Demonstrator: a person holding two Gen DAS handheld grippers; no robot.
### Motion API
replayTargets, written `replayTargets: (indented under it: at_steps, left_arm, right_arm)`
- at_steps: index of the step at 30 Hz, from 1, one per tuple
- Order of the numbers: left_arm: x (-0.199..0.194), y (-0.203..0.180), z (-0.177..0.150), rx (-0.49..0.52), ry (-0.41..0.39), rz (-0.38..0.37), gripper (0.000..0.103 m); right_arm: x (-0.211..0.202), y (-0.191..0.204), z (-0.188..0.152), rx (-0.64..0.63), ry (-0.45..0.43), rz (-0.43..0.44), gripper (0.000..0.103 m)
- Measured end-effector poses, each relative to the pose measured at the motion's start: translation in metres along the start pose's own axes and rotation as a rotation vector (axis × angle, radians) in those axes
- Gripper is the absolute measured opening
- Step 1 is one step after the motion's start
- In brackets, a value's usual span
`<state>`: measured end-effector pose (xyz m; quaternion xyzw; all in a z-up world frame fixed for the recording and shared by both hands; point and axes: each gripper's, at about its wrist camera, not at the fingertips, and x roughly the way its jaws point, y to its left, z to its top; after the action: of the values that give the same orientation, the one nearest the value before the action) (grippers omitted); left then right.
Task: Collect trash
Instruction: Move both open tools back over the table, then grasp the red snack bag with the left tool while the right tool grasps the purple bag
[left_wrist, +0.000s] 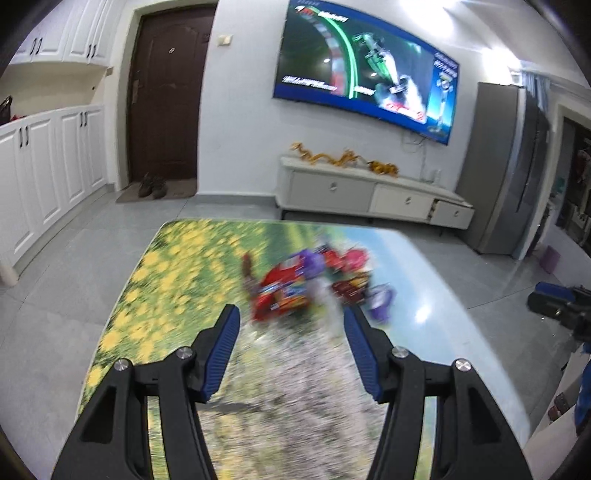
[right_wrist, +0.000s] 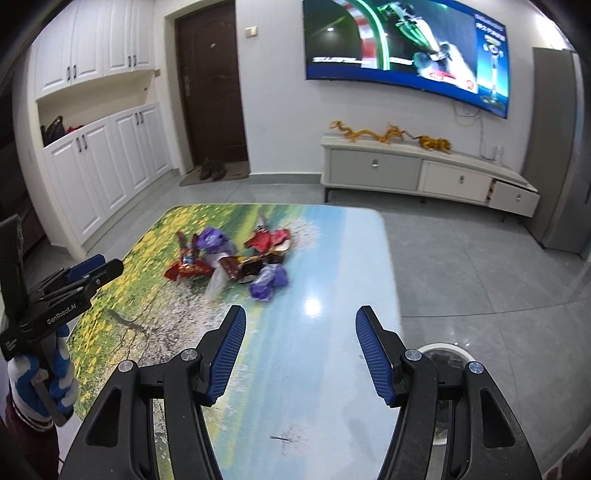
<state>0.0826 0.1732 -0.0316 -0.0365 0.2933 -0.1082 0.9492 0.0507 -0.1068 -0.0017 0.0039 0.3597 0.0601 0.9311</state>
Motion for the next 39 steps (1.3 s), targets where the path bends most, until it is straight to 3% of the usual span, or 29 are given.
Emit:
replayTargets:
  at_steps: [9, 18, 27, 35, 39]
  left_arm:
    - [0.044, 0.038, -0.006, -0.027, 0.094, 0.038, 0.057]
    - [0.11, 0.032, 0.013, 0.006, 0.163, -0.057, 0.057]
    - [0.166, 0.016, 0.03, 0.076, 0.21, -0.098, 0.057]
    - [0.184, 0.019, 0.021, 0.057, 0.244, -0.136, 0.056]
    - [0.182, 0.022, 0.016, 0.047, 0.244, -0.154, 0.044]
  right_arm:
    - [0.063, 0.003, 0.007, 0.006, 0.08, 0.072, 0.061]
    - [0.138, 0.0, 0.02, 0.041, 0.163, 0.126, 0.061]
    - [0.19, 0.001, 0.036, 0.065, 0.205, 0.163, 0.061]
    - [0.225, 0.008, 0.043, 0.083, 0.233, 0.172, 0.061]
    - [0.234, 0.009, 0.04, 0.09, 0.245, 0.174, 0.061]
